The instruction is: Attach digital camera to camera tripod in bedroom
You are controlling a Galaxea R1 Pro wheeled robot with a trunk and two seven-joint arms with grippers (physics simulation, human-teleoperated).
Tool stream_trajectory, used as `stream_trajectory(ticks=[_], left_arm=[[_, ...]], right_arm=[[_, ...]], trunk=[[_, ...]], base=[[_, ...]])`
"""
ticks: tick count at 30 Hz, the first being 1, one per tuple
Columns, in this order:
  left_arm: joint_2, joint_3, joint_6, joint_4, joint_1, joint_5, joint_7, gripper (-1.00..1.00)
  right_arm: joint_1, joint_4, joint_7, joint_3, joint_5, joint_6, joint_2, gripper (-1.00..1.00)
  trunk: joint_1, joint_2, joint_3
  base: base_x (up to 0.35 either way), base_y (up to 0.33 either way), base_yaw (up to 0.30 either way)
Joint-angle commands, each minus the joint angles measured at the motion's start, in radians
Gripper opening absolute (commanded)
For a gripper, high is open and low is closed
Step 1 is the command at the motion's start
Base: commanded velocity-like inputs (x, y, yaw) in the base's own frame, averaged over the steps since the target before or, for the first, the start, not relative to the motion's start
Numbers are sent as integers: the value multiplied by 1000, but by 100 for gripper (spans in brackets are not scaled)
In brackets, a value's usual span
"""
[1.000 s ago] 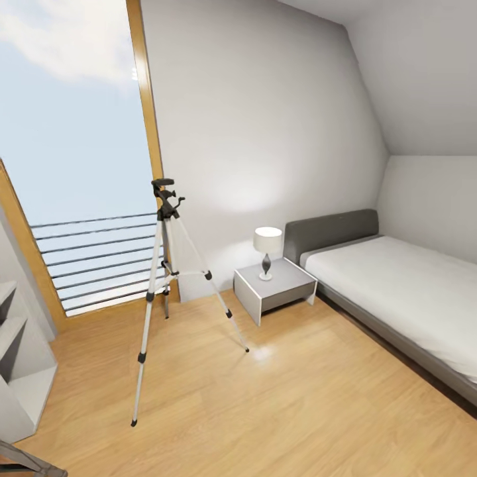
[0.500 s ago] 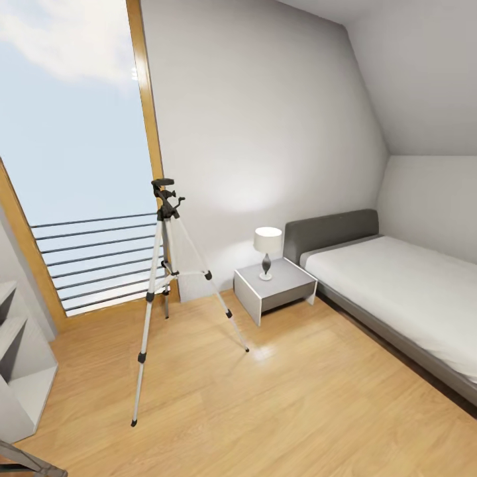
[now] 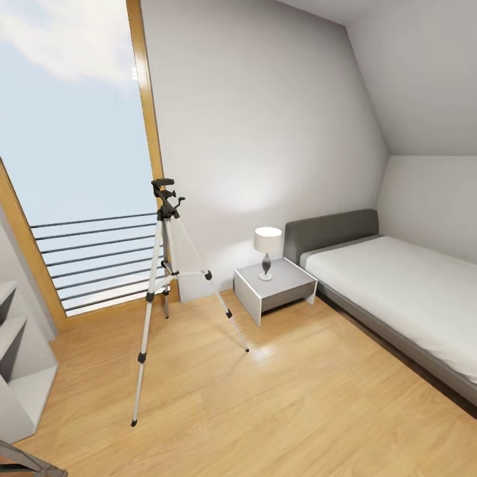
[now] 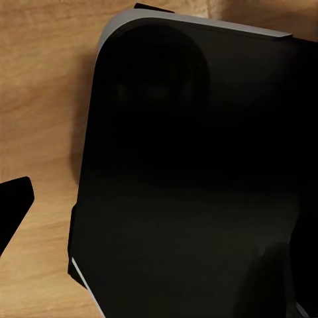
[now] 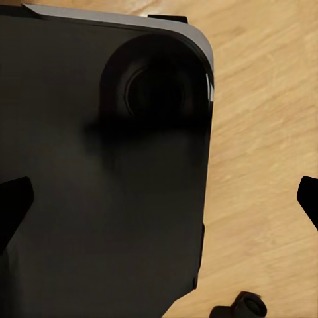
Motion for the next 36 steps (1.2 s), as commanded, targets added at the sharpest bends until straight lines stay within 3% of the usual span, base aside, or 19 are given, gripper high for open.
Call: stream_trajectory(ticks=[1,27,36], left_arm=[[0,1,-1,-2,1,6,0,100],[0,0,2,-2,1,6,0,100],[0,-1,11,-2,1,5,0,100]], right_arm=[[-1,1,0,1,2,-3,0,100],[-1,2,8,4,2,-1,2,100],[-1,2,-4,2,0,-4,2,100]], trunk=[[0,0,-1],[0,0,-1],[0,0,-1]], base=[[0,0,0],[2,0,0],[270,0,0]])
